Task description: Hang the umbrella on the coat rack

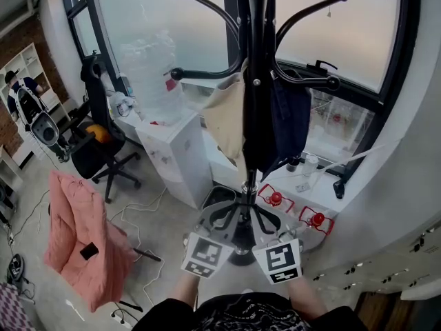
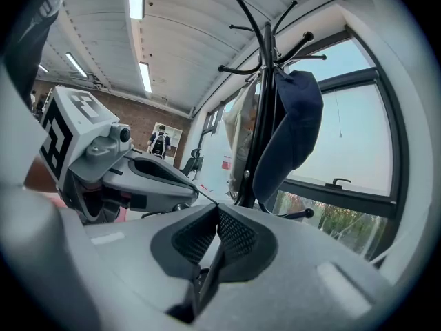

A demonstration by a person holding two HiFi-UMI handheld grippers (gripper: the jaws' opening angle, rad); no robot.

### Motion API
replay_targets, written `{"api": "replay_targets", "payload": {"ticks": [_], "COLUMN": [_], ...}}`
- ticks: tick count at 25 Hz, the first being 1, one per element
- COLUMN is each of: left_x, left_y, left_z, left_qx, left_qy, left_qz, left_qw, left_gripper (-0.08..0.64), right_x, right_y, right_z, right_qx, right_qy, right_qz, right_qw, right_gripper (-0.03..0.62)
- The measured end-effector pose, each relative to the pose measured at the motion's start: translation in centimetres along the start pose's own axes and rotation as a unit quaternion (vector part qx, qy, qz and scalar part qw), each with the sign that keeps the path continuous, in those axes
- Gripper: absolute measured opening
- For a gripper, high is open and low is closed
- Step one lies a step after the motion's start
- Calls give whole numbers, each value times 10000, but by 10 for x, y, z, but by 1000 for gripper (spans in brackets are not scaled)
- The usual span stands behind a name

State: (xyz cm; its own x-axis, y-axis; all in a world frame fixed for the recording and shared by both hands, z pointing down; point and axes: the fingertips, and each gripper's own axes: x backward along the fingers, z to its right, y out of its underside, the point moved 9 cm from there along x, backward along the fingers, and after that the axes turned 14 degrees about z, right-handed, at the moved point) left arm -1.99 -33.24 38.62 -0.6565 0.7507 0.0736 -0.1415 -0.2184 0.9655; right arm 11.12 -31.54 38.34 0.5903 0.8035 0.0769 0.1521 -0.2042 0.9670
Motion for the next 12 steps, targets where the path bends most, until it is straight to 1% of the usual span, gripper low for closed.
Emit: {"api": "replay_targets", "payload": {"ticks": [12], "left_x": [-14], "left_y": [6], "left_z": [-5], "left_qx": [34], "left_qy": [5], "left_qz": [-12], "left_qw": [10000], "left_gripper": [9], "right_x": [-7], "right_y": [6], "right_z": [11], "right_qx": [-61], "right_qy": [76], "right_qz": [-36], "right_qw": [9999], "right_gripper": [6]}}
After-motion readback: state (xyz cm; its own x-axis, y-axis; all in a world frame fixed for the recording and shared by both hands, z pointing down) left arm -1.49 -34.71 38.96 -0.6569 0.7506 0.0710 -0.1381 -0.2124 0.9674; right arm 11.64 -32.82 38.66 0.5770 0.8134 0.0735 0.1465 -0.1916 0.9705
